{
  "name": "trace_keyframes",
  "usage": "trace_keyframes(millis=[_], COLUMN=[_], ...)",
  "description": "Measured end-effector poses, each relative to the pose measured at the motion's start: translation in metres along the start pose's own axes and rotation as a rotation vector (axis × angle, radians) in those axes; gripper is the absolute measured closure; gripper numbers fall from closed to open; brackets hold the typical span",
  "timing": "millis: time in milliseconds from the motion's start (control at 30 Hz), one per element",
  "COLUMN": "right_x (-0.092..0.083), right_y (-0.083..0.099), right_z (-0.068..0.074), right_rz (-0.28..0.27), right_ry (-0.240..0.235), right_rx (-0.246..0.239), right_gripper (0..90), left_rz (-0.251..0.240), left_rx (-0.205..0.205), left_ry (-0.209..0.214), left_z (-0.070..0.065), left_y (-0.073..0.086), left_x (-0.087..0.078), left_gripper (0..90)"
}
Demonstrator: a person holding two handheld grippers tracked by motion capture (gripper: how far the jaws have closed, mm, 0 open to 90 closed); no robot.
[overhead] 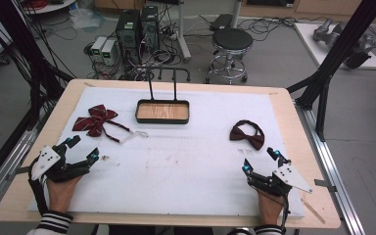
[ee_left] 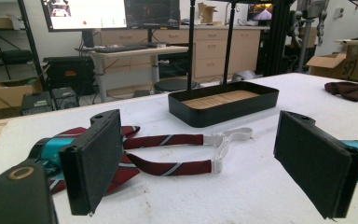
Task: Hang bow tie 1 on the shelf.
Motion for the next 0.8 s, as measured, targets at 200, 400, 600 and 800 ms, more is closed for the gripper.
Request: trace_keyframes(millis=[200,400,600,800], right_x=[-0.0003,0.0,-0.0003,-0.0003], right_y=[0.0001,-0.0001,0.0,0.0], right_z=[-0.0004,0.0,-0.0003,-0.0003], right_rz=[0.002,-0.001,0.002,0.002], right_ry=[0.002,0.001,0.0,-0.001], right_rx=[0.003,-0.001,0.003,0.001], right_gripper=[10.2,10.2,10.2,10.2], left_rz=[0.003,0.003,0.008,0.048], left_rx=[-0.001,-0.008,-0.013,-0.016], left_ry=[-0.002,-0.007,-0.015,-0.008], left_z=[0.0003,0.0007,0.0019,0.0029], left_y=[0.0001,0.0001,0.0001,0.0012], left_x=[0.0001,0.0002,0.0008,0.004], left_gripper=[16.1,16.1,15.7,15.6])
Point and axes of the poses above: each handheld gripper's, and its own axes: x roughly forward along the jaws, y roughly out of its underside, z roughly to its left, the point moved 8 cm from there along x, roughly forward along the jaws, and after that the axes turned 2 degrees about x, right-handed, at the moved point
